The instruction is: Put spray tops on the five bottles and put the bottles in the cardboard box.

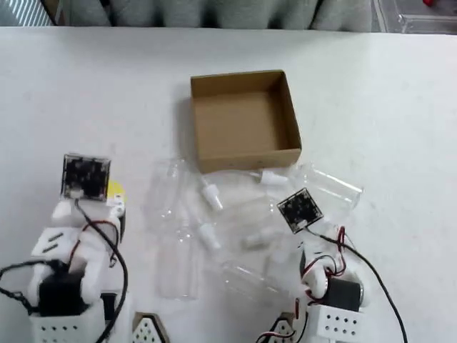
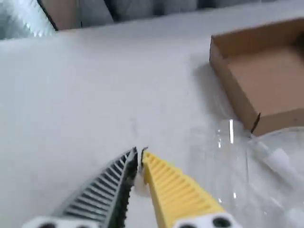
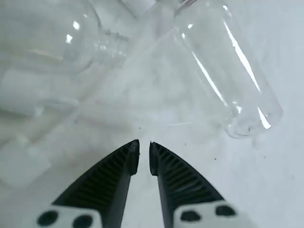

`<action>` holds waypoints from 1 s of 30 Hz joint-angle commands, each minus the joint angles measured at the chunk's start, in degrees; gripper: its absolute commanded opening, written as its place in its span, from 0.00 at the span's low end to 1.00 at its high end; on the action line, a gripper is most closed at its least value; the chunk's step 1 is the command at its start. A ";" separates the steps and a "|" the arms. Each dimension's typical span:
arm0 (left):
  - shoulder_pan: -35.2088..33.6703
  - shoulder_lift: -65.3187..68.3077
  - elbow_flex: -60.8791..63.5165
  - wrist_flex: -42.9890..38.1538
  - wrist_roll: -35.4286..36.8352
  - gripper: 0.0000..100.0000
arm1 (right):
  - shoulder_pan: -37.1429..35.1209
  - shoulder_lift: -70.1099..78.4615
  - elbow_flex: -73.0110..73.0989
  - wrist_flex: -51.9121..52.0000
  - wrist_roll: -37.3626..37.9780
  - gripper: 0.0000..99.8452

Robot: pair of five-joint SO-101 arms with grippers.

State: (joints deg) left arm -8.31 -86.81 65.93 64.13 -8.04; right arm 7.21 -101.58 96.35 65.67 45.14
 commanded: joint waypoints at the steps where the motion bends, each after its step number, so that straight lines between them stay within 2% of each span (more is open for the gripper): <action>1: 4.09 14.55 -13.63 5.19 -0.44 0.03 | 0.75 -0.22 0.53 0.57 0.44 0.02; 3: 7.08 18.68 -15.56 5.27 -0.09 0.03 | 0.75 -0.22 0.53 0.57 0.44 0.02; 7: 16.22 23.08 -15.65 2.73 5.89 0.03 | 0.75 -0.22 0.53 0.57 0.44 0.02; 13: 25.54 28.79 -6.24 -12.57 8.44 0.03 | 0.84 -0.22 0.53 0.57 0.44 0.02; 16: 26.59 33.71 -3.43 -16.70 10.37 0.03 | 0.84 -0.22 0.53 0.57 0.35 0.02; 23: 30.37 47.43 -3.16 -20.57 11.69 0.03 | 0.84 -0.22 0.53 0.57 0.44 0.02; 26: 29.14 54.29 -3.69 -21.36 11.60 0.03 | 0.84 -0.22 0.53 0.57 0.44 0.02; 30: 24.22 60.79 -7.47 -21.01 11.60 0.03 | 0.84 -0.22 0.53 0.57 0.44 0.02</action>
State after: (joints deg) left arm 20.44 -31.08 63.38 44.53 3.03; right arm 7.30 -101.58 96.35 65.67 45.14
